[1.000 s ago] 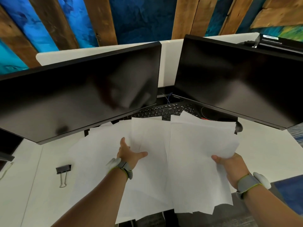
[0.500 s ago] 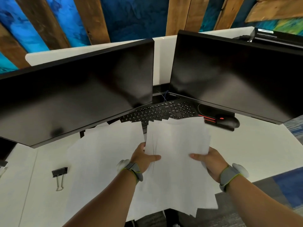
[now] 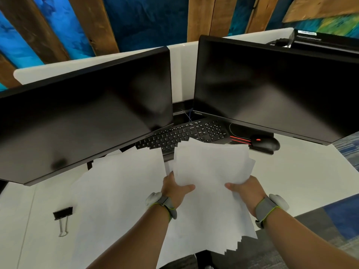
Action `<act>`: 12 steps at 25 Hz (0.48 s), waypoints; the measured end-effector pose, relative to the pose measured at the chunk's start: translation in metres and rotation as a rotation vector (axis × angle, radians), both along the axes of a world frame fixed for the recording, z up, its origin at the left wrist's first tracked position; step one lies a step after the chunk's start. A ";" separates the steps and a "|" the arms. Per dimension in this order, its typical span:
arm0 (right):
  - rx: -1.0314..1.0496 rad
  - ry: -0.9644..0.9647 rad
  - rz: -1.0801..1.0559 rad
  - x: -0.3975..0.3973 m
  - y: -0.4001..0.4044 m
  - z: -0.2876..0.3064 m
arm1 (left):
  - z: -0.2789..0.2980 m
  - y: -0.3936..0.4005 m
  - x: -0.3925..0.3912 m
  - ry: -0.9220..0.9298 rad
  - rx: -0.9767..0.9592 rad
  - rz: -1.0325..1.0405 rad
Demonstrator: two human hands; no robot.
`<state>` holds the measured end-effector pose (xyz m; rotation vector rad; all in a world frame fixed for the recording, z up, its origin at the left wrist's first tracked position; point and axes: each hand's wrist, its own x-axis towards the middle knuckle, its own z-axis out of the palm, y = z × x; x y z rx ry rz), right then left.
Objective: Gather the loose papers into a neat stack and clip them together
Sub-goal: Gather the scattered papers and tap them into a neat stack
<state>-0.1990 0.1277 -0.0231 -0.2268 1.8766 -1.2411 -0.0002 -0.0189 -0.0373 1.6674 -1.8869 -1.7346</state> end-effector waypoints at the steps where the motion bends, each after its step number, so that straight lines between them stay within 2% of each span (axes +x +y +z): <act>1: -0.021 0.014 -0.008 -0.004 0.000 0.005 | 0.003 -0.002 -0.002 -0.008 -0.019 0.015; 3: -0.072 0.028 -0.030 -0.013 0.002 0.016 | 0.012 -0.008 -0.004 0.043 -0.005 0.074; 7: -0.168 0.028 -0.052 -0.031 -0.001 0.041 | 0.040 -0.018 -0.016 0.271 0.088 0.117; 12: -0.347 0.212 -0.043 -0.024 -0.020 0.084 | 0.083 -0.016 -0.045 0.389 -0.104 0.225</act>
